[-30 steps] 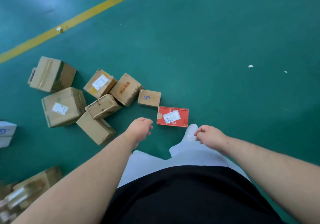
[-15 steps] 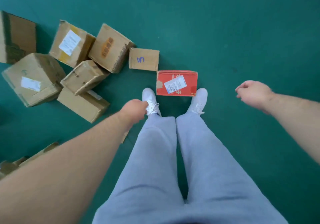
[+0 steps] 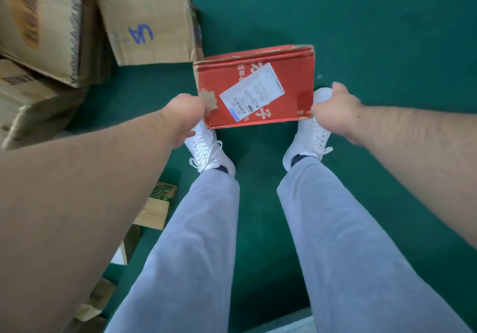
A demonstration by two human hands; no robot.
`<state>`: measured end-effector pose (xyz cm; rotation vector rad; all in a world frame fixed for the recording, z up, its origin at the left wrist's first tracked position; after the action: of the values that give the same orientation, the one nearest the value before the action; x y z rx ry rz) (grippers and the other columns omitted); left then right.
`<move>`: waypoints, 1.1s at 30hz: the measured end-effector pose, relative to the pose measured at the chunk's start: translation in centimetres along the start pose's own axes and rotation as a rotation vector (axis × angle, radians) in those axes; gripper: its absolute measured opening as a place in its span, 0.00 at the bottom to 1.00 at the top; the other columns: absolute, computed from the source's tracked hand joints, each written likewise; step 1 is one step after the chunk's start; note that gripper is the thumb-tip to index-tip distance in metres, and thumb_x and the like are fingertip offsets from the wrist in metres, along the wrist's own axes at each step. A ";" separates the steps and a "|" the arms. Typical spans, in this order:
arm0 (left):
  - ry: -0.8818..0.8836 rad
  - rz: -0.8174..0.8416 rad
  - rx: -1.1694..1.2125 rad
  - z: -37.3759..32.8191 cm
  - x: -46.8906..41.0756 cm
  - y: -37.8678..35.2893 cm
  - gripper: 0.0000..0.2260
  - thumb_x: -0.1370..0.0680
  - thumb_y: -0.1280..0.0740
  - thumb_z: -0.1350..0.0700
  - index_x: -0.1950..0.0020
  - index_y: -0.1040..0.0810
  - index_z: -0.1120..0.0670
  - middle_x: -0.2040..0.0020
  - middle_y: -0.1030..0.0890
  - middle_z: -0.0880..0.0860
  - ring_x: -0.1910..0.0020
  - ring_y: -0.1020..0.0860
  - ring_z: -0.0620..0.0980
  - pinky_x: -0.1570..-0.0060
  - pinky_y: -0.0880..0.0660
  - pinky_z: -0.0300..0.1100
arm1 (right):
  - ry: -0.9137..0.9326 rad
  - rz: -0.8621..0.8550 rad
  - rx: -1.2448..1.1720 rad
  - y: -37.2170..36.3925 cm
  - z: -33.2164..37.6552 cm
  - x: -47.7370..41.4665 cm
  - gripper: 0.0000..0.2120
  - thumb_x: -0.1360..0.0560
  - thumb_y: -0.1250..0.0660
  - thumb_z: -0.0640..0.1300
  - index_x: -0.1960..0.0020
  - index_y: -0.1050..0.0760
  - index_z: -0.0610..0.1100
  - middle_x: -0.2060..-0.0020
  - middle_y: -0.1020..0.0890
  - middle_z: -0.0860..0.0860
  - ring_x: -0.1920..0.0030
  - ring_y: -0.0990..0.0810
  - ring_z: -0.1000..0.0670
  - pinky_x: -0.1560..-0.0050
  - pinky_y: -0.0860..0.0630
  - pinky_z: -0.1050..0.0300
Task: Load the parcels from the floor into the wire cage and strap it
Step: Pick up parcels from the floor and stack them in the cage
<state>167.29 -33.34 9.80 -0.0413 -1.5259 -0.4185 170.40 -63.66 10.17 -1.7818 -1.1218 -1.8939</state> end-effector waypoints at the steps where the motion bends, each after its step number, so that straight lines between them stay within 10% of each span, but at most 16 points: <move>1: 0.001 0.021 0.046 -0.2 -0.9 -0.8 0.17 0.22 0.37 0.62 0.33 0.25 0.54 0.35 0.22 0.52 0.33 0.25 0.55 0.39 0.24 0.52 | -0.007 0.018 -0.081 -0.4 0.2 -1.1 0.36 0.20 0.39 0.43 0.17 0.51 0.50 0.25 0.34 0.46 0.28 0.31 0.42 0.35 0.32 0.51; 5: 0.034 0.070 0.189 0.0 -1.2 -2.5 0.14 0.28 0.36 0.61 0.43 0.22 0.53 0.38 0.18 0.52 0.38 0.21 0.53 0.43 0.25 0.49 | 0.024 0.133 -0.277 -2.0 1.0 -3.4 0.34 0.38 0.33 0.47 0.32 0.28 0.57 0.41 0.20 0.53 0.43 0.21 0.50 0.46 0.24 0.52; 9: 0.021 0.066 0.326 0.7 3.3 -3.0 0.14 0.29 0.38 0.63 0.45 0.23 0.54 0.42 0.17 0.55 0.41 0.18 0.55 0.44 0.19 0.52 | 0.007 0.129 -0.482 -0.3 0.8 -1.3 0.19 0.31 0.35 0.41 0.40 0.25 0.46 0.57 0.20 0.50 0.59 0.21 0.52 0.42 0.21 0.48; 14: 0.059 0.019 0.463 2.7 13.5 -2.1 0.32 0.40 0.36 0.63 0.35 0.25 0.54 0.39 0.17 0.55 0.41 0.17 0.54 0.45 0.17 0.53 | 0.032 0.107 -0.609 5.4 -1.7 7.1 0.15 0.31 0.35 0.37 0.47 0.31 0.47 0.52 0.24 0.46 0.50 0.24 0.47 0.32 0.25 0.40; 25: -0.255 0.047 0.247 -5.9 43.4 -1.5 0.20 0.30 0.38 0.65 0.41 0.27 0.49 0.42 0.17 0.56 0.39 0.21 0.56 0.36 0.25 0.53 | 0.149 0.044 -0.847 24.9 -11.2 31.6 0.11 0.24 0.39 0.33 0.45 0.31 0.45 0.46 0.22 0.45 0.43 0.21 0.47 0.53 0.24 0.55; 33: -0.638 0.135 -0.101 -11.4 60.6 0.3 0.29 0.32 0.37 0.64 0.32 0.28 0.47 0.45 0.14 0.52 0.46 0.19 0.54 0.46 0.25 0.49 | 0.234 -0.083 -1.088 26.3 -19.5 46.8 0.08 0.25 0.36 0.38 0.50 0.30 0.49 0.49 0.20 0.50 0.45 0.22 0.49 0.45 0.27 0.48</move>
<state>177.60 -50.74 68.01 -0.3857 -2.1108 -0.3930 166.43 -81.23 64.39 -1.8348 0.0060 -2.9673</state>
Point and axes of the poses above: each hand's wrist, its own x-axis away from the middle knuckle, its own y-axis out of the back of the hand, z = x × y, the point moved 6 cm from there along -x, towards the middle knuckle
